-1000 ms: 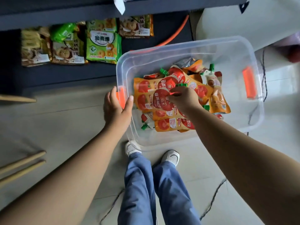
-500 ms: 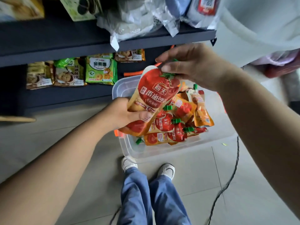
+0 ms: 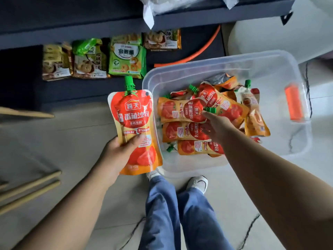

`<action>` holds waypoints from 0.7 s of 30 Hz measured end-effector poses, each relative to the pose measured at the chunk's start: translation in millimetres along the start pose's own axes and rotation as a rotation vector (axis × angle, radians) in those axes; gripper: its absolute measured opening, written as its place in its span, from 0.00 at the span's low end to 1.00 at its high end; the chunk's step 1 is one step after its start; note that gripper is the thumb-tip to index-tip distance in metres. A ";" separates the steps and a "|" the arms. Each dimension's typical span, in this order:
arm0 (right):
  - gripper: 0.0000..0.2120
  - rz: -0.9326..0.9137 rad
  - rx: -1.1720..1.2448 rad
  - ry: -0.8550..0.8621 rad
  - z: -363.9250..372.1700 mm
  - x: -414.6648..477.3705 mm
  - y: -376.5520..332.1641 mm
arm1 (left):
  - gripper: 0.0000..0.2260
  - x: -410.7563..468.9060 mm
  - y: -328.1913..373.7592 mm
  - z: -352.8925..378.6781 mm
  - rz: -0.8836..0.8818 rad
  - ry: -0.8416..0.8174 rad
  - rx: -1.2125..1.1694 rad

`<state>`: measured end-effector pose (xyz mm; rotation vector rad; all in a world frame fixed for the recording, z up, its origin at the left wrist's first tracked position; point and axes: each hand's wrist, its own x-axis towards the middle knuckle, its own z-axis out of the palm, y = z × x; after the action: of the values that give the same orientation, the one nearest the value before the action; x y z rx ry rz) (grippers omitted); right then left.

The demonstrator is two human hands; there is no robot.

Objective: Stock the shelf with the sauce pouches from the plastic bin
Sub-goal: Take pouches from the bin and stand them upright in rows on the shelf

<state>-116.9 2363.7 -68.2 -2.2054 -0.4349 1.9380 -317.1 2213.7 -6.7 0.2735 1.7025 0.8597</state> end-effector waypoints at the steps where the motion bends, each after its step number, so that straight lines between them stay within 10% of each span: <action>1: 0.23 -0.035 -0.039 0.049 4.8 4.8 0.7 | 0.08 1.7 -2.7 0.9 -0.003 -0.007 0.003; 6: 0.20 -0.262 -0.203 0.231 24.2 18.1 4.4 | 0.04 10.0 -9.4 1.7 -0.043 0.023 -0.004; 8: 0.06 -0.357 -0.166 0.190 25.0 14.4 4.4 | 0.08 8.8 -9.6 0.1 -0.049 0.013 -0.031; 18: 0.07 -0.940 -0.202 -0.173 6.5 -136.0 -90.6 | 0.04 -42.8 74.6 -5.4 0.113 0.050 -0.039; 21: 0.03 -1.090 -0.142 -0.369 -5.0 -218.7 -133.4 | 0.26 -82.0 129.5 -5.4 0.275 0.045 -0.084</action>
<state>-150.0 2417.8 180.1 -1.1405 -1.4687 1.6169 -327.9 2254.6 140.7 0.4413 1.6887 1.1441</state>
